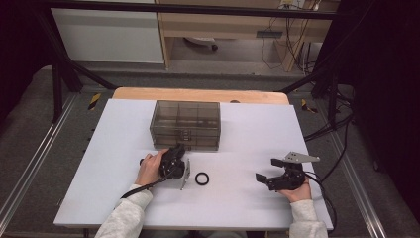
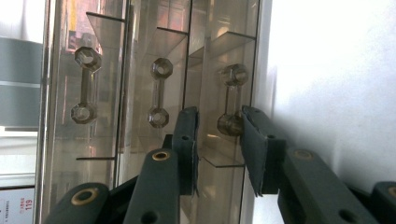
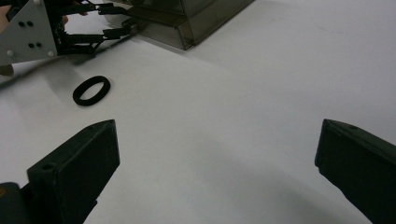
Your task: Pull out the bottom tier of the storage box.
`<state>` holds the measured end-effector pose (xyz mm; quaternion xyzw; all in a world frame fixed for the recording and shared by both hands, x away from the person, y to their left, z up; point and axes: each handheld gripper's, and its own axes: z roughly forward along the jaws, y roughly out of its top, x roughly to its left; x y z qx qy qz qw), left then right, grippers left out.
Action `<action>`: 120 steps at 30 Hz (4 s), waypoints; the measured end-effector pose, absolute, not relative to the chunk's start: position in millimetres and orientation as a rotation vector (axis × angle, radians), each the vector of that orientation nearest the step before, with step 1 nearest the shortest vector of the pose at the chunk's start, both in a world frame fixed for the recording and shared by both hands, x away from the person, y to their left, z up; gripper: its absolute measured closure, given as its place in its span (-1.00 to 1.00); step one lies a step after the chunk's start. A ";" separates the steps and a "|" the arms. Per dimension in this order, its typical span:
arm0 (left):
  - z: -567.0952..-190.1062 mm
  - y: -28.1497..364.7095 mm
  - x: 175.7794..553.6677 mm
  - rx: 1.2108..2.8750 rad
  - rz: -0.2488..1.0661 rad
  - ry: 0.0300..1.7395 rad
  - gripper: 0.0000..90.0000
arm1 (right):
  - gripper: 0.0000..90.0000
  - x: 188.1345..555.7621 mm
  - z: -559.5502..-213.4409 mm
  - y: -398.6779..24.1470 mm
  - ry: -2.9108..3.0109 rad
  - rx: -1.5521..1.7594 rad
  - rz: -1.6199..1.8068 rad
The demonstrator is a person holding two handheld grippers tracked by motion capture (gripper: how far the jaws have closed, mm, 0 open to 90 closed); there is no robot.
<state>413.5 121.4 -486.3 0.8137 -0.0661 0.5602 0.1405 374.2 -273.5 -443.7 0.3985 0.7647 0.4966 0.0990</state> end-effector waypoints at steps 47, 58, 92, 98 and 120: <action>-484.3 122.9 402.1 2.358 1.602 -0.208 0.51 | -0.99 374.1 -443.9 -273.5 2.266 1.174 1.468; -484.5 122.3 398.9 2.358 1.604 -0.211 0.51 | -0.99 374.2 -443.9 -273.6 2.266 1.172 1.466; -483.4 124.7 388.2 2.365 1.587 -0.231 0.51 | -0.99 374.0 -443.7 -273.6 2.264 1.177 1.468; -483.5 124.8 386.9 2.367 1.583 -0.228 0.51 | -0.99 374.1 -443.9 -273.6 2.266 1.174 1.466; -483.8 125.5 379.6 2.363 1.579 -0.232 0.51 | -0.99 374.0 -443.9 -273.5 2.266 1.176 1.465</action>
